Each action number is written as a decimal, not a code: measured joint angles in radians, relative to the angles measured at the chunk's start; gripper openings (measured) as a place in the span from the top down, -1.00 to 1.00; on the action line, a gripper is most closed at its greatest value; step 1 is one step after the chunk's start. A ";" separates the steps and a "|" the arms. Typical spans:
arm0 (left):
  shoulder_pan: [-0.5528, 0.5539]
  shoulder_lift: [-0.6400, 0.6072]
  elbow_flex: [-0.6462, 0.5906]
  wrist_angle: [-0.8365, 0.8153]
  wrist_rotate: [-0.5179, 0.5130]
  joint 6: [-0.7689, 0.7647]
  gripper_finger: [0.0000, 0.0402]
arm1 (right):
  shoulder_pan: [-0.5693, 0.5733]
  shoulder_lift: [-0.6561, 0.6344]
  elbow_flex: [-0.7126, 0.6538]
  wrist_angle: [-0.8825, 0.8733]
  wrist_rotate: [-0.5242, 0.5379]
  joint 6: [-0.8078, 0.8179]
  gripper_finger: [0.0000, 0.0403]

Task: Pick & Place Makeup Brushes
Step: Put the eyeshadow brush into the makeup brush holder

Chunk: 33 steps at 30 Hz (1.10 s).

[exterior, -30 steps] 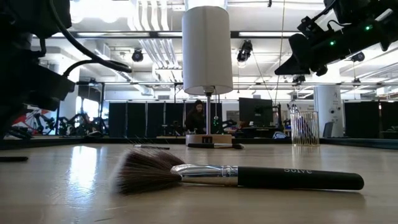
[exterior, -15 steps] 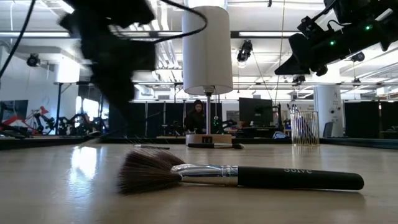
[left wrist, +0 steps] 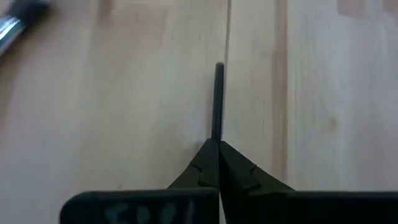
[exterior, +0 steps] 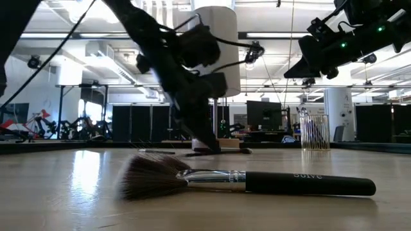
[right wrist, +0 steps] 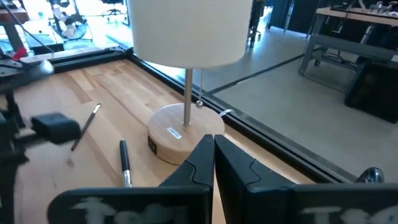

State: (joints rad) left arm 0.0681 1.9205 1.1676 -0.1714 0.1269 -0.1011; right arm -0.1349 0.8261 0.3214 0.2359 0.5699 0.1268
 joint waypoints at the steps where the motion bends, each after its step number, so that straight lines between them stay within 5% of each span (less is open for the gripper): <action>1: 0.000 0.021 0.021 -0.007 0.009 0.003 0.99 | 0.000 0.000 0.000 0.000 -0.006 0.000 0.96; 13: -0.005 -0.048 0.033 -0.095 0.005 -0.001 0.87 | 0.007 0.007 0.000 0.000 -0.208 0.061 0.95; 22: -0.088 -0.316 -0.312 0.042 0.052 -0.088 0.98 | 0.066 0.090 0.000 0.013 -0.290 0.136 0.74; 33: -0.393 -0.326 -0.397 0.060 -0.194 -0.325 0.74 | 0.074 0.143 0.017 0.031 -0.282 0.127 0.50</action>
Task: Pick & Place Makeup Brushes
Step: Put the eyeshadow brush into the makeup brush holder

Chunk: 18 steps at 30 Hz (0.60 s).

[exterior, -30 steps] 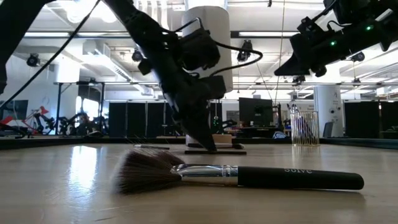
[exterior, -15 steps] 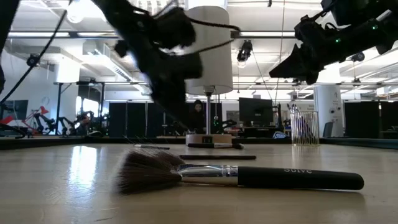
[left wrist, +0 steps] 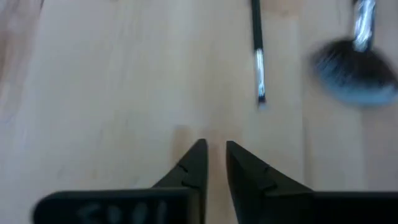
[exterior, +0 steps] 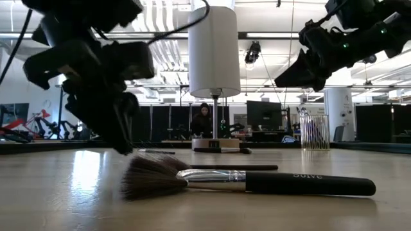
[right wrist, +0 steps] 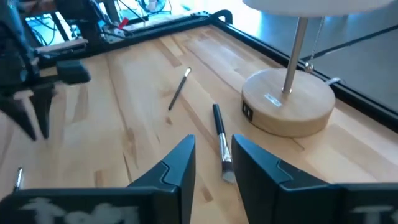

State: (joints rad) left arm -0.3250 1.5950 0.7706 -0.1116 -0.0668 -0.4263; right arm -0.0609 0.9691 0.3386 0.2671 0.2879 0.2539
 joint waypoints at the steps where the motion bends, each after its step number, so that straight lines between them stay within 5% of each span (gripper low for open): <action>1: -0.016 0.006 0.005 0.019 -0.010 -0.014 0.71 | 0.000 0.001 0.002 0.002 0.000 -0.006 0.49; 18: -0.140 0.225 0.202 0.039 -0.075 -0.054 0.59 | 0.005 0.000 0.014 -0.001 0.000 -0.127 0.43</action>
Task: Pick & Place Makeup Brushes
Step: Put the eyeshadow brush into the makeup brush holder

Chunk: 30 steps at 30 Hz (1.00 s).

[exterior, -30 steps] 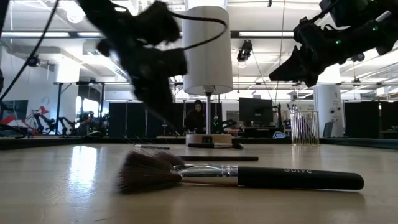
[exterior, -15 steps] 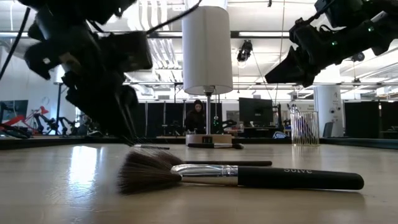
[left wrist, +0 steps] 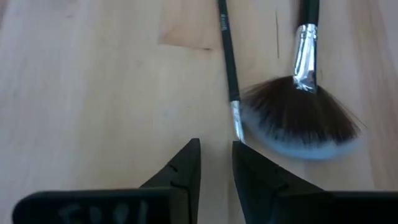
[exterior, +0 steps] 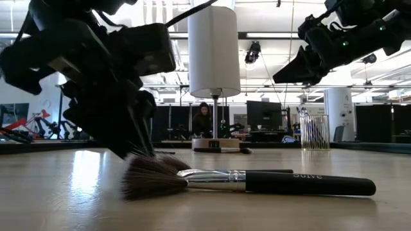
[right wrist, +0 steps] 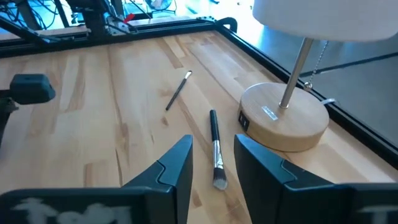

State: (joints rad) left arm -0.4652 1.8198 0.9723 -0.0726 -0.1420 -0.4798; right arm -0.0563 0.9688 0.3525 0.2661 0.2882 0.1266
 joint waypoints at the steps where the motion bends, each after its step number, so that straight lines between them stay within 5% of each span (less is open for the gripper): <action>1: -0.004 -0.001 0.002 -0.006 -0.001 -0.004 0.59 | 0.000 0.000 -0.001 0.000 0.000 0.000 0.43; 10: -0.057 -0.012 0.005 -0.015 0.011 -0.078 0.59 | 0.000 0.000 -0.002 0.000 0.000 0.001 0.46; 22: -0.077 0.037 0.008 -0.009 -0.131 -0.151 0.59 | 0.000 0.000 -0.002 0.000 0.000 0.004 0.48; 30: -0.080 0.041 0.010 -0.069 -0.152 -0.211 0.97 | 0.000 0.000 -0.002 0.000 -0.004 -0.013 0.58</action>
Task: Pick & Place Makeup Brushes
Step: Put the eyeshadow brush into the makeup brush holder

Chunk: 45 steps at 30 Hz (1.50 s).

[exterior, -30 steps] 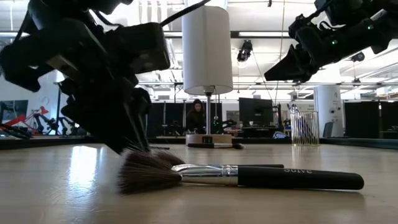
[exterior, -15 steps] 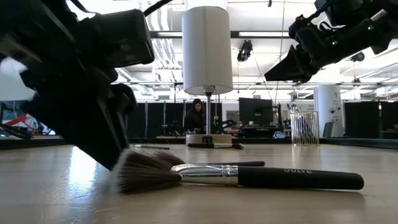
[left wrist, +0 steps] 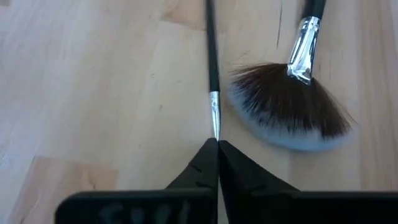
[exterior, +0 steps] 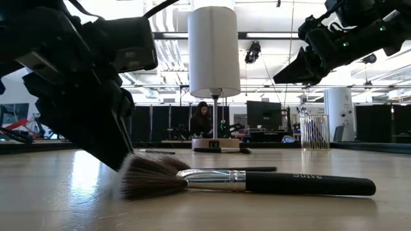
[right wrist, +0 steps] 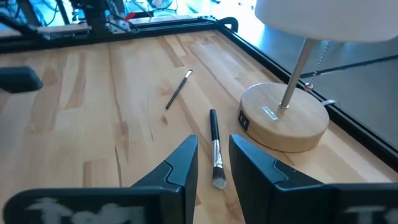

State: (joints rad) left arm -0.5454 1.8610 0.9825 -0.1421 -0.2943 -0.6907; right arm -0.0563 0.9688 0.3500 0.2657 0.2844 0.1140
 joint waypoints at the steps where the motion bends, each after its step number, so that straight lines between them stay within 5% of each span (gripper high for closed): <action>1: 0.005 -0.006 0.000 -0.005 0.000 0.001 0.98 | 0.002 0.000 0.000 -0.001 -0.002 -0.011 0.60; 6: 0.067 -0.076 -0.013 -0.066 0.029 0.034 1.00 | 0.034 0.001 0.000 -0.005 -0.006 -0.039 0.67; 14: 0.282 -0.194 -0.025 -0.035 0.244 -0.013 1.00 | 0.110 0.020 0.064 -0.091 0.003 0.015 0.49; 24: 0.538 -0.222 -0.014 0.084 0.527 -0.025 1.00 | 0.169 0.269 0.222 -0.139 -0.059 0.038 0.26; 45: 0.663 -0.222 -0.020 0.131 0.611 0.047 1.00 | 0.150 0.699 0.558 -0.275 -0.103 -0.040 0.42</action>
State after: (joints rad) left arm 0.1176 1.6390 0.9627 -0.0114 0.3171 -0.6441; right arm 0.0940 1.6679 0.9079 -0.0096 0.1810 0.0741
